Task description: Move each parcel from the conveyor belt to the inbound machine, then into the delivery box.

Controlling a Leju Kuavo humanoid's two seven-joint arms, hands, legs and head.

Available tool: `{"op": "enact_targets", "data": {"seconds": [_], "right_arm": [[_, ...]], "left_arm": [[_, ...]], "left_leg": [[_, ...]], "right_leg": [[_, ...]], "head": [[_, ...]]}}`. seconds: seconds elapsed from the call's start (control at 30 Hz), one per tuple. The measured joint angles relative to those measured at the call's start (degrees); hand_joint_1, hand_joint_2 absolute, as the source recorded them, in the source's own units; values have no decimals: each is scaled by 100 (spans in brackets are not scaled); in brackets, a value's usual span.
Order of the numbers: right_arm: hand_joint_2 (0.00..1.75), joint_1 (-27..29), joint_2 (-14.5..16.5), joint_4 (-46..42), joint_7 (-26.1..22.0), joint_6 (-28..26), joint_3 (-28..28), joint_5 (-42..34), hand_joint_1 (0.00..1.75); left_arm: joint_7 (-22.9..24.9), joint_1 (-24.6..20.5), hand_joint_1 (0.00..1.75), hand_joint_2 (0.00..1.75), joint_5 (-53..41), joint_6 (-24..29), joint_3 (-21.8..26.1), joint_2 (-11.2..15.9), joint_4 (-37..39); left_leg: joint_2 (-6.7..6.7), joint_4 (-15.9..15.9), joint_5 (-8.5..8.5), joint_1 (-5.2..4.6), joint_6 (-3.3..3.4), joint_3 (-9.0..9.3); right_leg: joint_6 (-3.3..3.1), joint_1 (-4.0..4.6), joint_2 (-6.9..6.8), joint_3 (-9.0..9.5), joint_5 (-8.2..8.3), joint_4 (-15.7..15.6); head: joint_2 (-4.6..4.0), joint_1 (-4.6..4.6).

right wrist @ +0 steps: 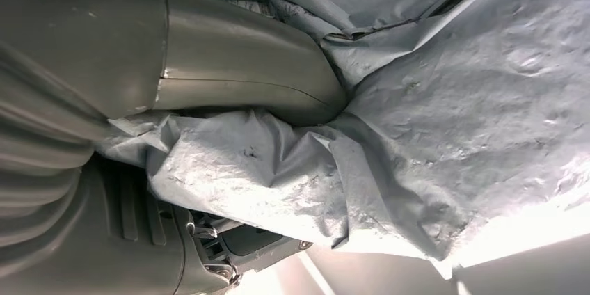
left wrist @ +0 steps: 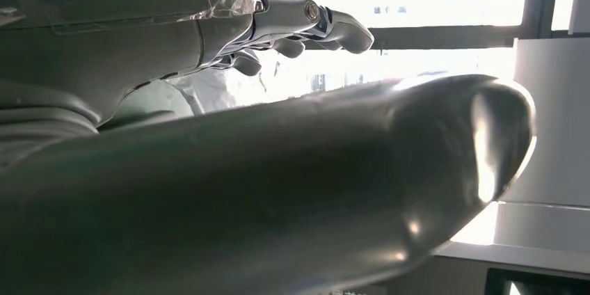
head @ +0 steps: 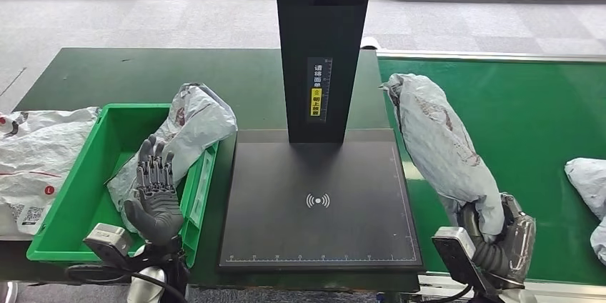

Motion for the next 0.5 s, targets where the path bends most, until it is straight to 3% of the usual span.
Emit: {"op": "enact_targets", "data": {"seconds": [0.2,0.5], "right_arm": [[175,-44,60,117,298,798,498,20,175],[175,-187,66,811,385,1066,1241,-115,175]], "left_arm": [[98,-108,0,0,196,-7,0,-3,76],[301,-152,0,0,407,150,0,-66,110]], "left_leg": [[7,-1,1,2,-1,1],[6,0,1,1,-1,1]], "right_leg": [[-1,1,3,-1,0,3],[0,0,3,0,0,2]], "head": [[0,1],[0,1]]}}
